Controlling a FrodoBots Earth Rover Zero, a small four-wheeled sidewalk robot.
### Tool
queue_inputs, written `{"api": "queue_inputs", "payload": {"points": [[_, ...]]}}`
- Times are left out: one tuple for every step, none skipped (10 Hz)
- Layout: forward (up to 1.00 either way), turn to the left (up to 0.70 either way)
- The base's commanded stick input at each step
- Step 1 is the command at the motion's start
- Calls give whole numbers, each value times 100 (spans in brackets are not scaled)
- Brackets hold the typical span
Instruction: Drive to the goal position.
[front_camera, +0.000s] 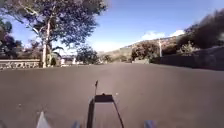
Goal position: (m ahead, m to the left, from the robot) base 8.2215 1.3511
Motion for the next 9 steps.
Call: {"api": "queue_inputs", "payload": {"points": [[70,0],[70,0],[70,0],[70,0],[70,0],[70,0],[70,0],[70,0],[70,0]]}}
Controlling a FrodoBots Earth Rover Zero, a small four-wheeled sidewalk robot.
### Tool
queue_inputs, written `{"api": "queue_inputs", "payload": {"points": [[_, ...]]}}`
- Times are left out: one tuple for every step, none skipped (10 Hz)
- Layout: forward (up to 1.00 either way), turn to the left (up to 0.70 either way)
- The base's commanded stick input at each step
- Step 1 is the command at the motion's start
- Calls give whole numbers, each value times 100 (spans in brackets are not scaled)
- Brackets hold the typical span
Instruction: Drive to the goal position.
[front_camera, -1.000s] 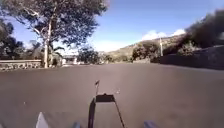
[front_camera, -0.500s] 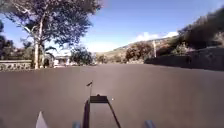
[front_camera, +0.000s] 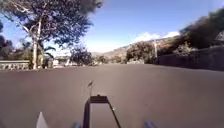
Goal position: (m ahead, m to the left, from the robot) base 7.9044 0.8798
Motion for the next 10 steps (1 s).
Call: {"api": "queue_inputs", "payload": {"points": [[70,0],[70,0],[70,0],[70,0],[70,0],[70,-6],[70,-20],[70,-35],[70,-35],[70,-35]]}}
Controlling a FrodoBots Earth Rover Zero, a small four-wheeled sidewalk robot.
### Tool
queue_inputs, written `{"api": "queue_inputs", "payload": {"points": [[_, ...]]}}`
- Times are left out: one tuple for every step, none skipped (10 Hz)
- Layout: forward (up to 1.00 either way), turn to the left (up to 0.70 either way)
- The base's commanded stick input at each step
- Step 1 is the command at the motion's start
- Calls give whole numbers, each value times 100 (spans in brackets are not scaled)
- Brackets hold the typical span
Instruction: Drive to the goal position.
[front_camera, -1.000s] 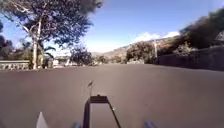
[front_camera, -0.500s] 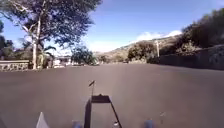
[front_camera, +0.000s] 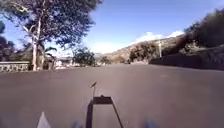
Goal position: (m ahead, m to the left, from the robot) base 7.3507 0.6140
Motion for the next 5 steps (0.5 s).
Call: {"api": "queue_inputs", "payload": {"points": [[70,-35],[70,-35],[70,-35],[70,-35],[70,-35]]}}
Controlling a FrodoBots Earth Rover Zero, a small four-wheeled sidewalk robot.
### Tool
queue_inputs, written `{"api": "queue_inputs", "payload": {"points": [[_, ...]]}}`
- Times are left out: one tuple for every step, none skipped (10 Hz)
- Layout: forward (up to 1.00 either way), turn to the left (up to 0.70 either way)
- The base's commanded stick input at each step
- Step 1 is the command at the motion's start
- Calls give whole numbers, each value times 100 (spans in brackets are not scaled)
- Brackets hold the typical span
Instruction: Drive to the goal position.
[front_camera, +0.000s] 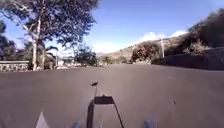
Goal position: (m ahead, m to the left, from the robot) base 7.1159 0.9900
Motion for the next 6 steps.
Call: {"api": "queue_inputs", "payload": {"points": [[70,-35],[70,-35],[70,-35],[70,0],[70,0],[70,0]]}}
